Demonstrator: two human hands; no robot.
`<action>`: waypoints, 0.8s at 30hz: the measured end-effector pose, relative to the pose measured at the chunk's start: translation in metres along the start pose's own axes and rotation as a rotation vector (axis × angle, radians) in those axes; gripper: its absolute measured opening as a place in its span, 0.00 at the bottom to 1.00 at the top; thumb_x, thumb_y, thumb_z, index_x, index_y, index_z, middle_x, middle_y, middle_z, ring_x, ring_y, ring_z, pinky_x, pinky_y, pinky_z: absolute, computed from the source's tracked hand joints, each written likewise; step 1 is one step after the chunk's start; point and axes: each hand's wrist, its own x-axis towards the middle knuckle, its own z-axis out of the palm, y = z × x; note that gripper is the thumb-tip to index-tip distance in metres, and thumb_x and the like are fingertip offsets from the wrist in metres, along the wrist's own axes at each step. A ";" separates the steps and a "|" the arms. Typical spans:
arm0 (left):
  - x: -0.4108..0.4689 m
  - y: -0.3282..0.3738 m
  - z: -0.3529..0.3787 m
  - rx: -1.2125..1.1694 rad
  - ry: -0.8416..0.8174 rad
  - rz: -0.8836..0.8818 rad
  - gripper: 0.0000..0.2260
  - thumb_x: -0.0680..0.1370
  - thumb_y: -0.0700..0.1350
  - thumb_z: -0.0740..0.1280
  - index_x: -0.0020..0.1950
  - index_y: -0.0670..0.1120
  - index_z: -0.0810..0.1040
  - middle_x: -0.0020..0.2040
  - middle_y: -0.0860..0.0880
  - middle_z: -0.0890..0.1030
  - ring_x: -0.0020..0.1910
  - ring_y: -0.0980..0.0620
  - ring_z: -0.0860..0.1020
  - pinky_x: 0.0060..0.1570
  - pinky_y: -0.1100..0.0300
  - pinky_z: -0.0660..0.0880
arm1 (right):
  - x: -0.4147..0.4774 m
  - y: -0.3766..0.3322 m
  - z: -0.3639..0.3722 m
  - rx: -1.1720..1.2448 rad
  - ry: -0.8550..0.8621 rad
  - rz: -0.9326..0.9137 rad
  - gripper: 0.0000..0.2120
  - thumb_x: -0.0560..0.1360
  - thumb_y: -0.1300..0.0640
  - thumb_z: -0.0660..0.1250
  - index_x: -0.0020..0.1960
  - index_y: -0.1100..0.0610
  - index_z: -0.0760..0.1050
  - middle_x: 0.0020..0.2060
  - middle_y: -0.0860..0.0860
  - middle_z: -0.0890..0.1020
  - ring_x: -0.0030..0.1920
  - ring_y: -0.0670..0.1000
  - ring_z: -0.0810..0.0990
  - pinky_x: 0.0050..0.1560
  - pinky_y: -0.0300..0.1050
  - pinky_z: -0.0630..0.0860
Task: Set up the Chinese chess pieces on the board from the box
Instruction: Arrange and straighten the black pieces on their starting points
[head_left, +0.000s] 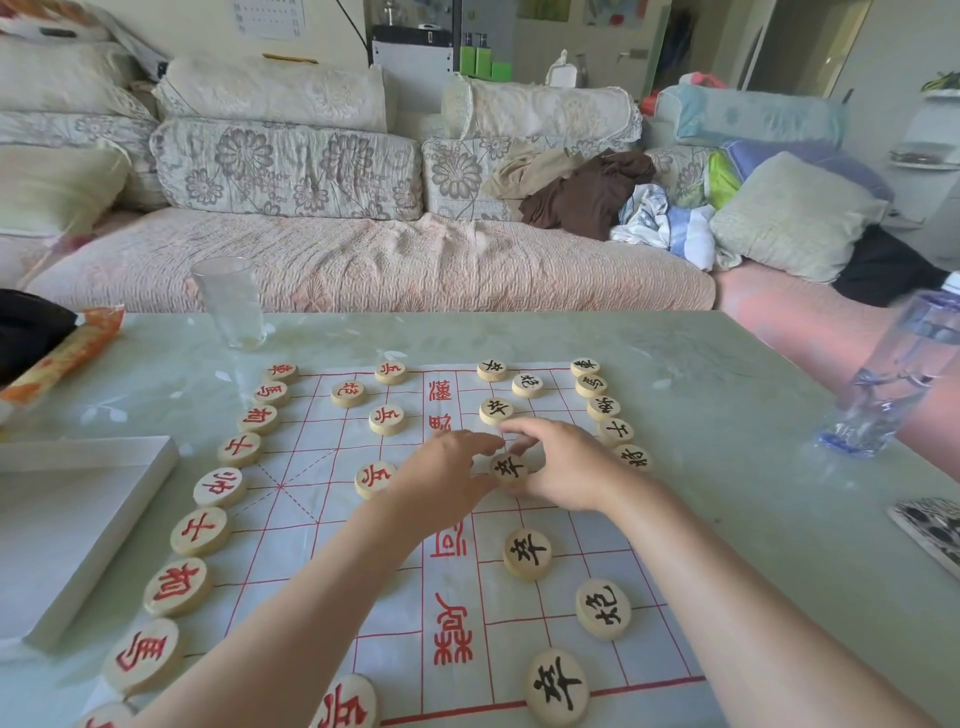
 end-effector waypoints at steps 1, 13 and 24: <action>0.000 0.000 0.000 -0.017 0.005 -0.007 0.19 0.76 0.50 0.69 0.66 0.56 0.74 0.59 0.57 0.78 0.54 0.57 0.74 0.54 0.60 0.73 | 0.001 0.001 0.000 0.010 -0.002 0.000 0.35 0.68 0.45 0.76 0.72 0.38 0.67 0.56 0.34 0.77 0.55 0.42 0.77 0.49 0.37 0.72; 0.000 0.001 0.000 -0.032 0.021 0.000 0.15 0.73 0.52 0.72 0.59 0.57 0.79 0.51 0.62 0.79 0.50 0.58 0.72 0.47 0.64 0.70 | 0.002 0.001 0.002 -0.024 0.007 -0.012 0.33 0.66 0.44 0.77 0.69 0.39 0.71 0.52 0.35 0.78 0.52 0.41 0.78 0.50 0.40 0.76; 0.027 -0.001 -0.031 -0.053 -0.050 -0.075 0.17 0.76 0.42 0.65 0.65 0.53 0.74 0.59 0.56 0.78 0.52 0.56 0.77 0.51 0.63 0.73 | 0.027 -0.004 -0.021 0.070 0.144 0.085 0.26 0.71 0.38 0.72 0.67 0.41 0.73 0.56 0.40 0.79 0.55 0.44 0.78 0.49 0.40 0.72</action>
